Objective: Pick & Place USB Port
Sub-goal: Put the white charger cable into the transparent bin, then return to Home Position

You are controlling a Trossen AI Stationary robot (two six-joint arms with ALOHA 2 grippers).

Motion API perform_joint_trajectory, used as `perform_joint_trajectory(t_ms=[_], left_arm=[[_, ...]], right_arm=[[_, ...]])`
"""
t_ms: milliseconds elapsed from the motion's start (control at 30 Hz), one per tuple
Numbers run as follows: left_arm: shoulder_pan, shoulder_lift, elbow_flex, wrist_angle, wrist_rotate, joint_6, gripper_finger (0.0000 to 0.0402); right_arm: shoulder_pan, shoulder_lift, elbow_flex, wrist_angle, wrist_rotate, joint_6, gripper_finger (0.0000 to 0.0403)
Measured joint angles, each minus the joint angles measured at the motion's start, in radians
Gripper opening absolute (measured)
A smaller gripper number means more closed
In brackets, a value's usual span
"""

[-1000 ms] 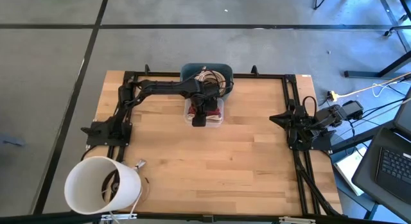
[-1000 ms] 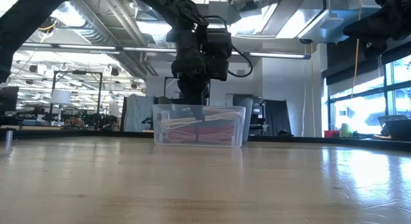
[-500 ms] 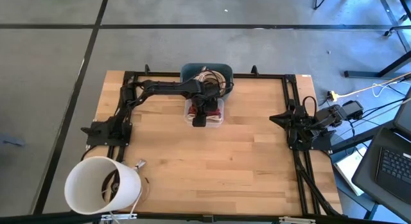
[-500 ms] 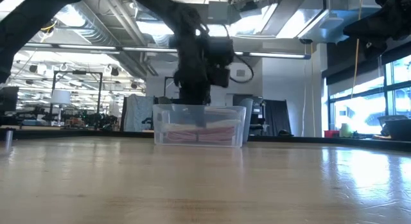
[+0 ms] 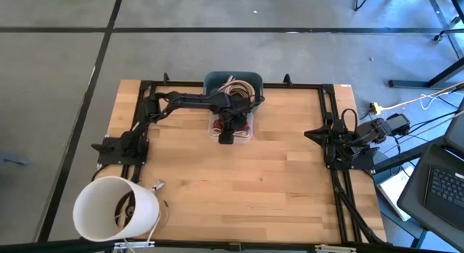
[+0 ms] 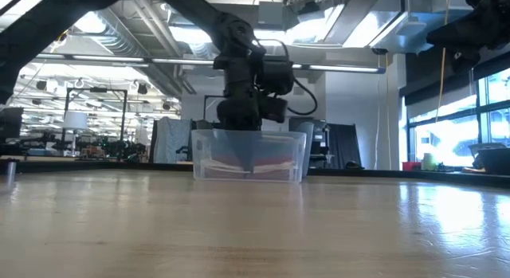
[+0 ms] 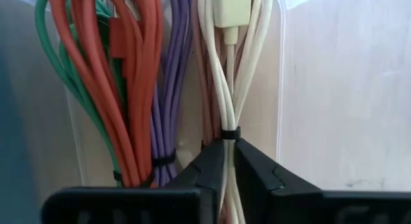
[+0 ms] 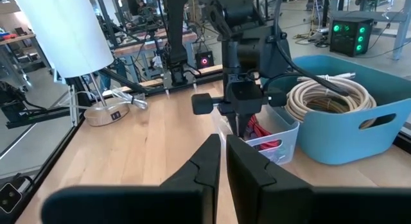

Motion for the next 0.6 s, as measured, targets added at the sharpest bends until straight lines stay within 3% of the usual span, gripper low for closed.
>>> perform_joint_trajectory(t_ms=[333,600], left_arm=[[-0.017,0.007,0.112,-0.097,-0.007,0.008,0.0137],[-0.016,0.001,0.341,-0.228,0.032,-0.037,0.0160]], right_arm=[[0.000,0.000,0.000,0.000,0.000,-0.001,0.0030],[0.000,0.000,0.000,0.000,0.000,0.001,0.0030]])
